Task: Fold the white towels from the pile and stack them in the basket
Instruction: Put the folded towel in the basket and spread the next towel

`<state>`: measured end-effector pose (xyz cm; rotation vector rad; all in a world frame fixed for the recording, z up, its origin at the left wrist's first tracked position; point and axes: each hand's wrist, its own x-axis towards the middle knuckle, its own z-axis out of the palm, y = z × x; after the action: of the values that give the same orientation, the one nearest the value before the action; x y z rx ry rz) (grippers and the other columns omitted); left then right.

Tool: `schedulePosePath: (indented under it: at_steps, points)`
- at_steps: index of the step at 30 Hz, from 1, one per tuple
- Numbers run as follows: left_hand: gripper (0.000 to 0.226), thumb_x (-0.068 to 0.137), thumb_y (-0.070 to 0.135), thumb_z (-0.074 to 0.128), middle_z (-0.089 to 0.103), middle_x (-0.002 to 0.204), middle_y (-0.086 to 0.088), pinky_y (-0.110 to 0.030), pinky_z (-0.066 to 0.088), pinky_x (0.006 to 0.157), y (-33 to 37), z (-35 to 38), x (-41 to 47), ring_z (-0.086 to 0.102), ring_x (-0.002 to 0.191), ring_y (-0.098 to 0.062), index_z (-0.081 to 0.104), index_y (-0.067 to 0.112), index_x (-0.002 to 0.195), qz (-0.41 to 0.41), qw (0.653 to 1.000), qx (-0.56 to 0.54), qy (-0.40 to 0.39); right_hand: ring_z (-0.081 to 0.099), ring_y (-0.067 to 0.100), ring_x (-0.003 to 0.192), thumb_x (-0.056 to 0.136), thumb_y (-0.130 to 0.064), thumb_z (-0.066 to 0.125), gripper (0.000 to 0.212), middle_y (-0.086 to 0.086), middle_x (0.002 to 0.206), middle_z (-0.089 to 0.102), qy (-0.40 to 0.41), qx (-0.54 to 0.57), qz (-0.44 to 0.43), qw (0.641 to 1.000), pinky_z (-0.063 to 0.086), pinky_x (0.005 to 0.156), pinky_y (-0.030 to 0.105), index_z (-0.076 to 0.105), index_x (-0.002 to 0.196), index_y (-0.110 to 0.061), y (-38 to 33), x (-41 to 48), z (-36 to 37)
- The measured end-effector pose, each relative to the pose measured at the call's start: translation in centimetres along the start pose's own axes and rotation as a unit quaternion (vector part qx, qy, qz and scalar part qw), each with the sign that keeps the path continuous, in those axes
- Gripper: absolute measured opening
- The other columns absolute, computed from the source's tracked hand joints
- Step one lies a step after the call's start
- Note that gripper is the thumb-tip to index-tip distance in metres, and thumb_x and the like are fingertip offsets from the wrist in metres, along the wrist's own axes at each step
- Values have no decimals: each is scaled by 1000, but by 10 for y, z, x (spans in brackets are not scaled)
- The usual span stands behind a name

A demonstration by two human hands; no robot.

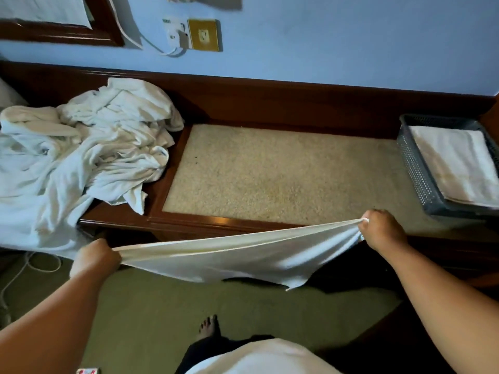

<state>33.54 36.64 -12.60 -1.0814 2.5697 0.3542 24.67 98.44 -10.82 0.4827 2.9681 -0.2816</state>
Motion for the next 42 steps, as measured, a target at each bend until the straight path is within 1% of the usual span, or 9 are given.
schedulePosePath:
  at_steps: [5, 12, 17, 21, 25, 30, 33, 36, 42]
  points:
    - [22, 89, -8, 50, 66, 55, -18, -31, 52, 38, -6, 8, -10, 63, 41, -28, 66, -9, 75, -66, 988, -131, -50, 66, 37, 93, 94, -19, 54, 21, 22, 105, 66, -6, 9, -19, 1000, 51, 77, 35, 72, 99, -9, -18, -1, 19]
    - [23, 99, 4, 47, 72, 79, -19, -32, 51, 55, 0, 40, -13, 66, 58, -28, 64, 8, 113, -108, 931, -338, -88, 61, 32, 90, 84, -7, 62, 8, 12, 94, 63, -6, 97, -172, 980, 46, 77, 34, 68, 86, -10, -54, -19, 12]
    - [28, 88, 18, 71, 71, 92, 3, -30, 55, 76, 74, 44, -66, 66, 78, -11, 72, 17, 116, 128, 969, -199, -72, 56, 7, 87, 85, -17, 53, 15, -11, 93, 57, -65, 174, -331, 925, 39, 74, 24, 66, 92, -20, -109, -75, -4]
    - [48, 85, 34, 81, 69, 117, 13, -32, 56, 96, 148, 44, -149, 67, 106, -2, 63, 29, 128, 391, 840, -282, -250, 57, -2, 91, 88, -12, 56, 17, -18, 97, 56, -77, 252, -402, 877, 42, 80, 12, 67, 99, -21, -147, -120, -12]
    - [35, 92, 52, 67, 67, 86, -5, -56, 52, 74, 177, 43, -195, 63, 80, -23, 66, 17, 98, 455, 780, -380, -197, 62, 1, 100, 90, -7, 61, 21, -13, 103, 64, -17, 391, -350, 851, 44, 88, 11, 65, 107, -20, -155, -132, -35]
    - [26, 97, 39, 61, 63, 77, 0, -41, 47, 63, 193, 20, -228, 58, 70, -17, 66, 15, 89, 428, 737, -480, -209, 66, 14, 91, 87, -29, 67, 21, -14, 97, 63, -13, 513, -265, 816, 52, 83, 28, 58, 106, -32, -136, -132, -58]
    - [22, 100, 32, 55, 70, 91, -14, -53, 53, 71, 202, 7, -245, 65, 81, -31, 67, 13, 101, 417, 716, -507, -236, 65, 12, 86, 83, -41, 69, 21, -10, 93, 66, -11, 555, -239, 797, 52, 79, 29, 59, 100, -33, -128, -131, -65]
    - [20, 102, 28, 53, 72, 99, -16, -56, 54, 81, 211, -6, -259, 69, 92, -37, 67, 15, 107, 419, 700, -522, -250, 60, 5, 76, 87, -36, 71, 18, -10, 82, 64, -36, 585, -222, 779, 48, 70, 20, 61, 95, -23, -114, -133, -66]
    - [18, 99, 29, 52, 65, 84, -12, -37, 49, 69, 214, -24, -264, 60, 77, -19, 64, 16, 98, 449, 713, -481, -244, 62, 15, 77, 91, -28, 62, 25, 7, 85, 68, -152, 678, -163, 701, 51, 64, 23, 60, 100, -5, -101, -152, -58]
